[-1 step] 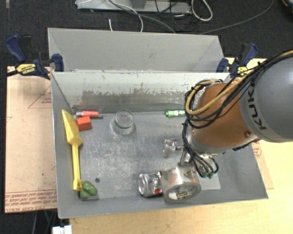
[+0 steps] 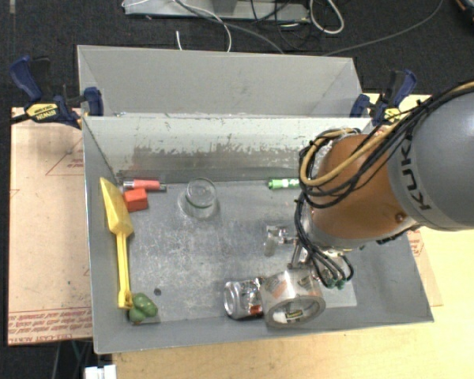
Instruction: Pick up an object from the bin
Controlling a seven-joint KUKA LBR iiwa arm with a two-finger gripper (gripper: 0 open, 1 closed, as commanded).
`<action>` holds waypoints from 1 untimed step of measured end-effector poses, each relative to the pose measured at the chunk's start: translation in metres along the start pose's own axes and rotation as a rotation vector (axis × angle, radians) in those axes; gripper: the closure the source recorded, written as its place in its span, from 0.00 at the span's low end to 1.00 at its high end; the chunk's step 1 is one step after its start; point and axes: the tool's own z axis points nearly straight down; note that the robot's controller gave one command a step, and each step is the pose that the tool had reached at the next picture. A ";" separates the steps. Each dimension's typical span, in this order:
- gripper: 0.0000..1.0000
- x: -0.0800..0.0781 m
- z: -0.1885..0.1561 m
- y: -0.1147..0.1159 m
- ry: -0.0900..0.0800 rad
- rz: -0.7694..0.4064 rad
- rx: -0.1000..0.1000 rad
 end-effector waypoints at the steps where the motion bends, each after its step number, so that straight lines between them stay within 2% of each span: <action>1: 0.00 -0.006 0.021 -0.029 -0.011 0.109 -0.005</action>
Offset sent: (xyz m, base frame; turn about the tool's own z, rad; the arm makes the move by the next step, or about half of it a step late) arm 0.0364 -0.0296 -0.0684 0.2988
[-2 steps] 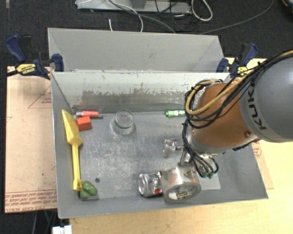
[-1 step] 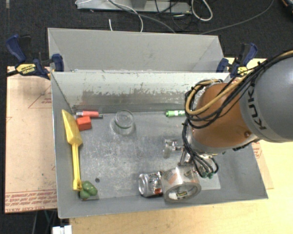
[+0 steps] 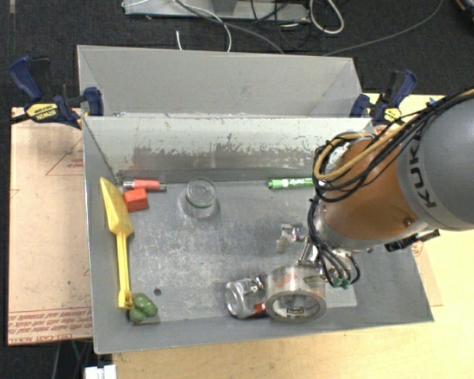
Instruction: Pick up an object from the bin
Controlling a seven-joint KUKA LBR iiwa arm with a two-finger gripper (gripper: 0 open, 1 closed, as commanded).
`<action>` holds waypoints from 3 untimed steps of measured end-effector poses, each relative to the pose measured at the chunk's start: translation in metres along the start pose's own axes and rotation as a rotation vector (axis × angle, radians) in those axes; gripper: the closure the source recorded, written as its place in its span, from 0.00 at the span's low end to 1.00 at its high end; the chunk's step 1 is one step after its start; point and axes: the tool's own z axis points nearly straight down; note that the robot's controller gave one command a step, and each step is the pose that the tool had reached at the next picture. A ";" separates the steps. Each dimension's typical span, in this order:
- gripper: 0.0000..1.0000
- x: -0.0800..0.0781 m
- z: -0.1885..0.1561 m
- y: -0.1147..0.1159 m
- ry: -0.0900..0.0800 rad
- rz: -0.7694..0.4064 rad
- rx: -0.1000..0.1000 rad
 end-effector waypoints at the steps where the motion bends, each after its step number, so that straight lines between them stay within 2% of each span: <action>1: 0.00 -0.031 0.050 0.003 0.007 0.189 0.006; 2: 0.00 -0.045 0.019 -0.014 0.016 0.123 0.005; 3: 0.00 -0.063 -0.006 -0.045 0.019 0.185 0.004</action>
Offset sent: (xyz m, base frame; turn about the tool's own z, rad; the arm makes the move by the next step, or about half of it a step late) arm 0.0632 -0.0418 0.0176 0.0679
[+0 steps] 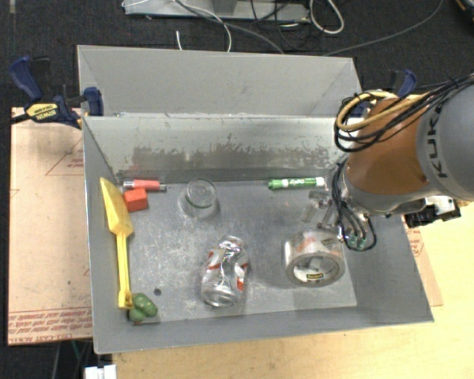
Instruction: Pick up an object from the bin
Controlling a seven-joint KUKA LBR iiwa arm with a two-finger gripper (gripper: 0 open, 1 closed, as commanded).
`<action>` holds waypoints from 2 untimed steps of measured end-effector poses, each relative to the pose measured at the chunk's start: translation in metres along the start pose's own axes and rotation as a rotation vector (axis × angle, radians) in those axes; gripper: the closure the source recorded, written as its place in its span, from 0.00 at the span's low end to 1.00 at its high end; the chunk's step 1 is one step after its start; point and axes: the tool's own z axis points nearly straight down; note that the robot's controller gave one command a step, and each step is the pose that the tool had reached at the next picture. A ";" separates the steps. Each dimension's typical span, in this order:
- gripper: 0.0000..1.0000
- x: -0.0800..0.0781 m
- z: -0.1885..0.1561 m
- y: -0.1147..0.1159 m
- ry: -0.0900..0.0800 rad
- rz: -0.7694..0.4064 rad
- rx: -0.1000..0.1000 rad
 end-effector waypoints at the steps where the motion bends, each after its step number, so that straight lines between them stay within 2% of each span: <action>1: 0.00 0.009 0.041 -0.036 -0.011 -0.255 0.001; 2: 1.00 0.002 0.053 -0.067 -0.011 0.444 -0.004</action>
Offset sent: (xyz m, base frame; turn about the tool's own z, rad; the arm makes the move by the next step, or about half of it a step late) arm -0.0213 -0.0658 -0.0523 0.4482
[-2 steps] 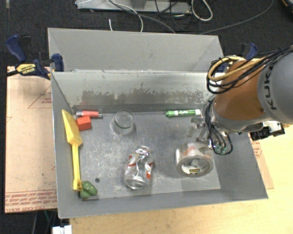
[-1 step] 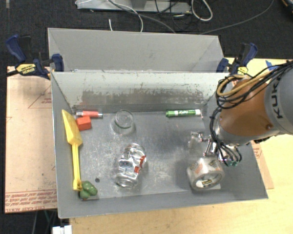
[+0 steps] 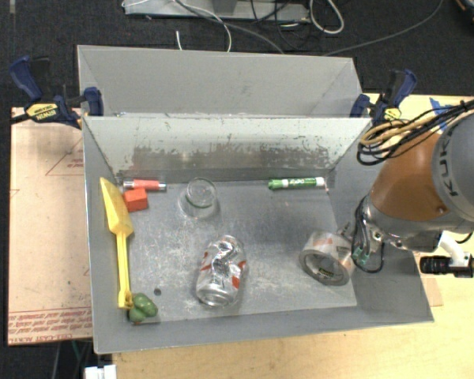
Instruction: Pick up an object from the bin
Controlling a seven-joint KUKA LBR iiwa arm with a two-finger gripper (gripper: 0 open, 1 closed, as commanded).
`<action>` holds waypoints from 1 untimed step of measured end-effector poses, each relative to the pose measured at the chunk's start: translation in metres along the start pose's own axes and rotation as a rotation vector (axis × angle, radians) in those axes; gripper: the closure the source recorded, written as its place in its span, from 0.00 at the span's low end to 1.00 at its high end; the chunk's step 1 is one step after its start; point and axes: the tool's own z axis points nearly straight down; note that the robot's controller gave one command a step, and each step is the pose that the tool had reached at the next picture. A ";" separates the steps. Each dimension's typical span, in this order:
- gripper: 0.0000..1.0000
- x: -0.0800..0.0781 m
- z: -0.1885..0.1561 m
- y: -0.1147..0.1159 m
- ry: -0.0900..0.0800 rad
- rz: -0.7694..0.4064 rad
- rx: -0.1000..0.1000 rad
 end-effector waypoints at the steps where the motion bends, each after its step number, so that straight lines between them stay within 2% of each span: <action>1: 0.00 -0.001 0.000 -0.001 -0.001 0.001 0.000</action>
Offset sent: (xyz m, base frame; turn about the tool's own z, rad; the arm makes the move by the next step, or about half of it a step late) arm 0.0000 0.0000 0.0000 0.0000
